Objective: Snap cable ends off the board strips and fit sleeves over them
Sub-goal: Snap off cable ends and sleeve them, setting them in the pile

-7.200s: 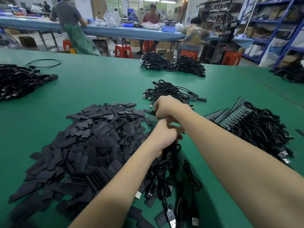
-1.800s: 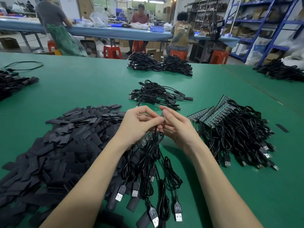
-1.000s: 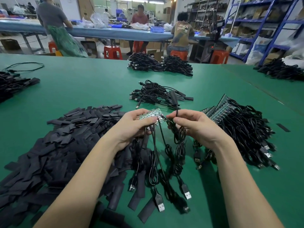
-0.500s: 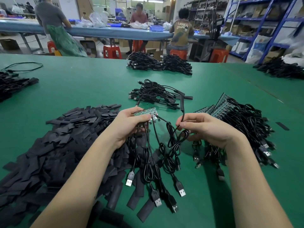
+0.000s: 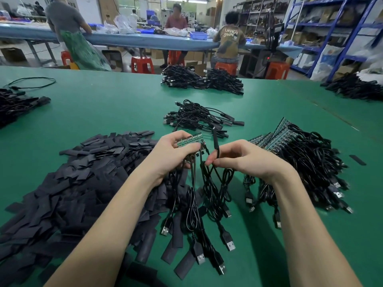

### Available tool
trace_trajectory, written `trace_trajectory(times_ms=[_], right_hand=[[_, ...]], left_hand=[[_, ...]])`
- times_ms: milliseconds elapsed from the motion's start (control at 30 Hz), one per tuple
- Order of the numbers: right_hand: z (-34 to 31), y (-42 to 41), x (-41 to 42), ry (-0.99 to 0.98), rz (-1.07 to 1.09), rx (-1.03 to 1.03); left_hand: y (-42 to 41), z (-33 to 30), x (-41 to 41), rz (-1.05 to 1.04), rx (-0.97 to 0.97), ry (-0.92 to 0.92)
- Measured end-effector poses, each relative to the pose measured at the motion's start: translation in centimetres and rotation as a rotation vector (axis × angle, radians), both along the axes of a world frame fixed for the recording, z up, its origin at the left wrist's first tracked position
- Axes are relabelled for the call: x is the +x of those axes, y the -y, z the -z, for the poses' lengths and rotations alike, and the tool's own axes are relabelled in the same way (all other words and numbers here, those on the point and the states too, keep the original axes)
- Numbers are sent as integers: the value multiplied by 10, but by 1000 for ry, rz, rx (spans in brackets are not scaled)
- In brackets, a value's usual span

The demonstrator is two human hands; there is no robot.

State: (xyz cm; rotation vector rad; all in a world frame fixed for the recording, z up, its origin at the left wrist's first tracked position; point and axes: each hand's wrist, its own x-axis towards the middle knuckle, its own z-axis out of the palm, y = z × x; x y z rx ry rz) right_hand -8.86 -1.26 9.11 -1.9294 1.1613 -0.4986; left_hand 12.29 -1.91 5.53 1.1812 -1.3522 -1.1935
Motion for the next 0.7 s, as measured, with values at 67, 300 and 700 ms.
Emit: trace_trajectory(times_ms=[67,300,700], right_hand=[[0,-1,0,34,-34,-13],[4,2,-20,333,61,21],[15,40,26,982,568,264]], left_hand=[[1,3,-1,-48,-21,28],[7,9,7,-72,26,185],[8,32,4,-143,-197,790]])
